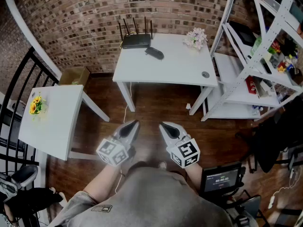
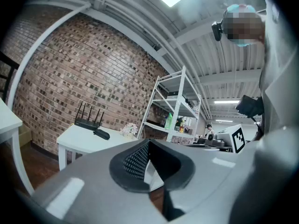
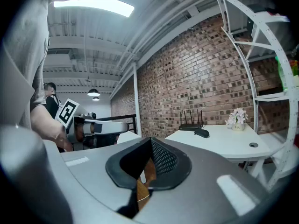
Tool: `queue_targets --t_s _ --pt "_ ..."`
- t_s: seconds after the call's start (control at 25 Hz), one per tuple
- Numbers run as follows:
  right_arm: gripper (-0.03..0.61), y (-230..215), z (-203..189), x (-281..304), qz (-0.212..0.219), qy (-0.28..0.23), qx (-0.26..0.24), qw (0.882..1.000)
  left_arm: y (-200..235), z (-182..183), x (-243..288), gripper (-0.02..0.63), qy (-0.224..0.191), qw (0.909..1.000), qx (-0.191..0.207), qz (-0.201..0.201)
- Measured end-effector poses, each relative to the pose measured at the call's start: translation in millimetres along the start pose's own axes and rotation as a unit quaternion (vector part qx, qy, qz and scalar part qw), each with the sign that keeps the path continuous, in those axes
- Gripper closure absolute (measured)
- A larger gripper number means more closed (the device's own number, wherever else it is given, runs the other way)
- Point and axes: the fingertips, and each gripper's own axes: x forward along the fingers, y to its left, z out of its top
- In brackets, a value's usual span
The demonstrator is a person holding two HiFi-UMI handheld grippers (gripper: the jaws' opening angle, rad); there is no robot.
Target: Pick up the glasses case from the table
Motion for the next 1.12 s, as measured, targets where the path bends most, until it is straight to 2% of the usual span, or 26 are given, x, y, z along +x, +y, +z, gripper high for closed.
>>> queue_targets --t_s 0.2,0.44,0.76,1.0,1.12 --pt "0.566 -32 6 10 -0.005 0.001 0.012 1.0 10 3 32 0.623 0.011 0.9999 0.0 0.001" --pt "0.566 -82 9 51 -0.008 0.009 0.012 1.0 47 9 88 0.623 0.014 0.9999 0.003 -0.001" --pt "0.566 -149 32 141 -0.029 0.03 -0.001 0.999 134 40 159 0.623 0.002 0.9998 -0.015 -0.012" --pt "0.566 -186 47 225 -0.046 0.046 -0.008 0.998 214 67 192 0.623 -0.002 0.9997 -0.022 -0.01" --pt "0.566 -197 48 251 -0.05 0.057 -0.014 0.997 239 72 203 0.623 -0.003 0.9996 -0.028 -0.006"
